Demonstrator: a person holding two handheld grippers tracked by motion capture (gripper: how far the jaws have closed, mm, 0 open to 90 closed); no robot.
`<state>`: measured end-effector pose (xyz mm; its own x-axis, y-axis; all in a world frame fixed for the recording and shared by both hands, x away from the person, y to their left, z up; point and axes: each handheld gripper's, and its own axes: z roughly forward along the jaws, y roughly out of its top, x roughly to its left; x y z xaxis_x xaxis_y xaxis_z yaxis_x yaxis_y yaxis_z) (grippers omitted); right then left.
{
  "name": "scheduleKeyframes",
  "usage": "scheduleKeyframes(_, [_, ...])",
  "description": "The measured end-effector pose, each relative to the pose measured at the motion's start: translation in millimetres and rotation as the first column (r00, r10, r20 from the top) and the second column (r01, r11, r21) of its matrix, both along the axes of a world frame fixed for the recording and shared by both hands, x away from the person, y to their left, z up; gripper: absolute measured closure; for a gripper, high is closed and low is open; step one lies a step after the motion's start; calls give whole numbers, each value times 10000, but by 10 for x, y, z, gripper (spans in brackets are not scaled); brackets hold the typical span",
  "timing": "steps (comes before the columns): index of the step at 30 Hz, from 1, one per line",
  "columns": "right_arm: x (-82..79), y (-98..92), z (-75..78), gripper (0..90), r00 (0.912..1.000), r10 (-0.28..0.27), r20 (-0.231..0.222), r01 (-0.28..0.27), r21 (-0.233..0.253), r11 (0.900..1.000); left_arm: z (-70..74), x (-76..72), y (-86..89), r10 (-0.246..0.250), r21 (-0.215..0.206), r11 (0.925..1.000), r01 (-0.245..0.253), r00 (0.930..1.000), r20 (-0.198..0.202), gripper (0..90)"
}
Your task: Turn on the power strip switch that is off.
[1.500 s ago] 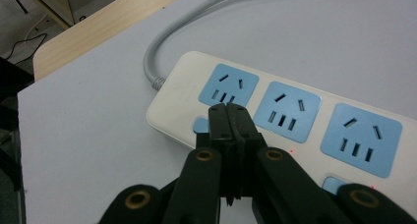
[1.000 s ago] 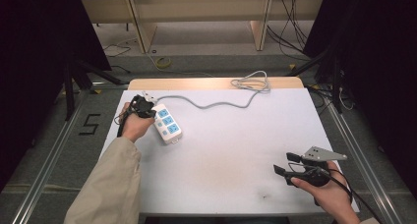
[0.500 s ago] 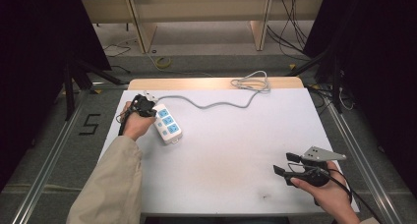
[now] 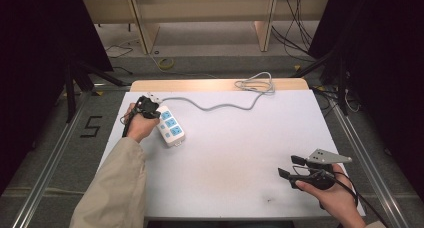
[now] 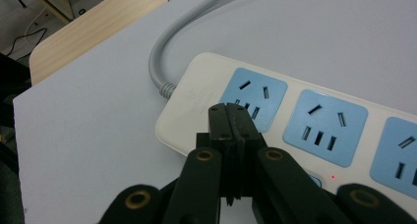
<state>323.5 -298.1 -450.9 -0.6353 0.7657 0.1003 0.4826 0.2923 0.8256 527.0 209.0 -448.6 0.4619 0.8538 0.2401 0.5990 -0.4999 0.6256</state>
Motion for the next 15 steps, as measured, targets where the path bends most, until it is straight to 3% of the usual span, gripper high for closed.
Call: scheduleKeyframes(15, [0, 1, 0, 301, 10000, 22, 8, -22, -9, 10000, -20, 35, 11, 95, -80, 9999, -97, 9997, -231, 900])
